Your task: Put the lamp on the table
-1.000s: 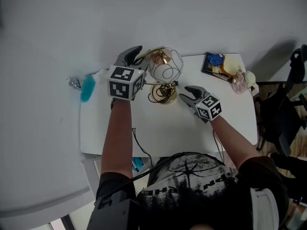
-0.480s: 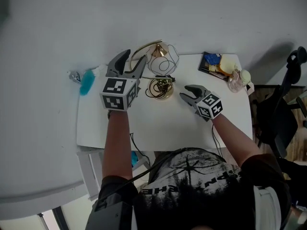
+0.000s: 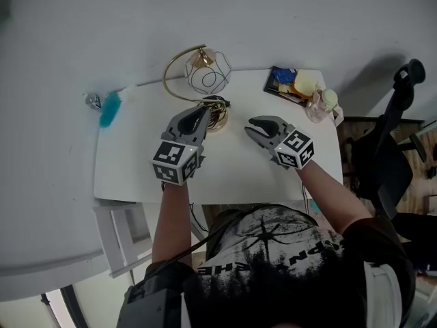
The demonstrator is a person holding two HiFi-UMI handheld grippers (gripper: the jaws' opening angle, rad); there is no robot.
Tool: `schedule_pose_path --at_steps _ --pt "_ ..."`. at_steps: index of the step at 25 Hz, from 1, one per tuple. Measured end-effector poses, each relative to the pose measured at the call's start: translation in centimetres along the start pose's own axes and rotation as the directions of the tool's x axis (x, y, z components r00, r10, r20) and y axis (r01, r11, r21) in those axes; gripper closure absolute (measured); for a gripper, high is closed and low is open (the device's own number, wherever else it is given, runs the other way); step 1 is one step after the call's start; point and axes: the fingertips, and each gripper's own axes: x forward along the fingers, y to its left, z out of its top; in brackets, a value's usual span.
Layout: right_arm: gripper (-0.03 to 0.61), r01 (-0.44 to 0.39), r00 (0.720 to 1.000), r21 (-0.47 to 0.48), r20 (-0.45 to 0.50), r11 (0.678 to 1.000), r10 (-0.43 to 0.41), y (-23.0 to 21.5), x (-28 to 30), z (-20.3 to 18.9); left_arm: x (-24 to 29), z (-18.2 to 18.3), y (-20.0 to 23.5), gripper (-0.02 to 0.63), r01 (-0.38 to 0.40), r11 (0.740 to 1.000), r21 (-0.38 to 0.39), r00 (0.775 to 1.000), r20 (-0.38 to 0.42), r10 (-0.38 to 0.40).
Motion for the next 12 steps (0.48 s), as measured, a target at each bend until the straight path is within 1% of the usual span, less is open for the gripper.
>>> schedule_pose_path --at_steps 2,4,7,9,12 --pt "0.498 0.001 1.000 -0.007 0.010 1.000 -0.001 0.5 -1.6 0.0 -0.3 -1.8 -2.0 0.589 0.015 0.999 -0.049 1.000 -0.004 -0.016" --pt "0.525 0.009 0.999 0.005 0.032 1.000 -0.009 0.9 -3.4 0.1 -0.6 -3.5 -3.9 0.597 0.028 0.996 -0.082 1.000 -0.011 -0.029" --pt "0.550 0.022 0.998 0.022 0.059 1.000 -0.024 1.2 -6.1 0.1 -0.7 -5.3 -6.7 0.598 0.058 0.989 -0.138 0.998 -0.003 -0.059" --pt "0.555 0.031 0.997 0.032 0.064 0.999 -0.033 1.4 -7.7 -0.1 -0.5 -6.1 -8.7 0.598 0.079 0.985 -0.156 0.997 -0.002 -0.080" --pt "0.557 0.051 0.997 0.021 0.063 0.998 -0.052 1.6 -10.0 -0.3 0.2 -7.1 -11.8 0.599 0.115 0.981 -0.159 0.993 -0.004 -0.117"
